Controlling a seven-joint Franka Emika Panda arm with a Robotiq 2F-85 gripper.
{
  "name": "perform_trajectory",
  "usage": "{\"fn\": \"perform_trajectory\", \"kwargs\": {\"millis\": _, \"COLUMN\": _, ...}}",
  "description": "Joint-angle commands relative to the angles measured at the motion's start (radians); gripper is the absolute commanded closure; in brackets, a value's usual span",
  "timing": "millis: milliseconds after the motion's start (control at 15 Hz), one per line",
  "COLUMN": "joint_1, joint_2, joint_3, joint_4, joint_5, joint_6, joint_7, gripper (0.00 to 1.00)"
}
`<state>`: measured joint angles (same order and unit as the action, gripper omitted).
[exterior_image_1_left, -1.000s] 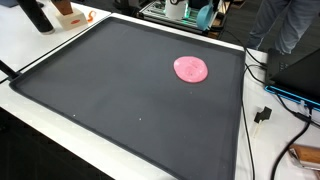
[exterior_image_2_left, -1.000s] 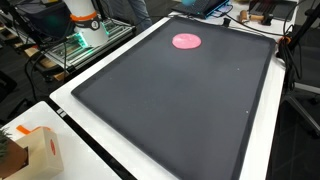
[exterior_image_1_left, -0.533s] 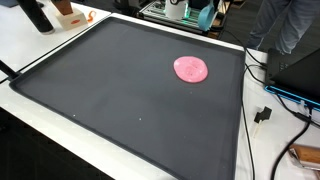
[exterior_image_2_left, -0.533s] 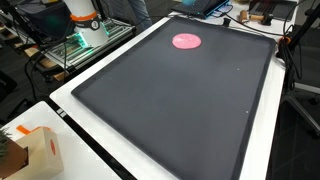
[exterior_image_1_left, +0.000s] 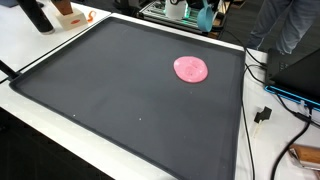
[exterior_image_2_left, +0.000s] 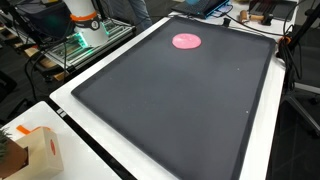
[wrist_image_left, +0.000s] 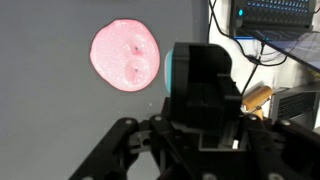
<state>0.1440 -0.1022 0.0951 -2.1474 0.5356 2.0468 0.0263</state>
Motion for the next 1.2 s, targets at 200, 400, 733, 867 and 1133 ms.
{"fn": "perform_trajectory", "kwargs": {"millis": 200, "joint_1": -0.041, "joint_2": 0.046, "joint_3": -0.048, "joint_4": -0.014, "joint_5": 0.142, "joint_6": -0.113, "joint_7": -0.306, "gripper": 0.74}}
{"fn": "perform_trajectory", "kwargs": {"millis": 400, "joint_1": -0.06, "joint_2": 0.069, "joint_3": -0.058, "joint_4": -0.022, "joint_5": 0.158, "joint_6": -0.143, "joint_7": -0.413, "gripper": 0.74}}
{"fn": "perform_trajectory", "kwargs": {"millis": 733, "joint_1": -0.092, "joint_2": 0.107, "joint_3": -0.069, "joint_4": -0.029, "joint_5": 0.215, "joint_6": -0.211, "joint_7": -0.592, "gripper": 0.74}}
{"fn": "perform_trajectory", "kwargs": {"millis": 867, "joint_1": -0.105, "joint_2": 0.121, "joint_3": -0.073, "joint_4": -0.037, "joint_5": 0.243, "joint_6": -0.237, "joint_7": -0.656, "gripper": 0.74}}
{"fn": "perform_trajectory", "kwargs": {"millis": 1133, "joint_1": -0.124, "joint_2": 0.15, "joint_3": -0.078, "joint_4": -0.065, "joint_5": 0.265, "joint_6": -0.245, "joint_7": -0.753, "gripper": 0.74}}
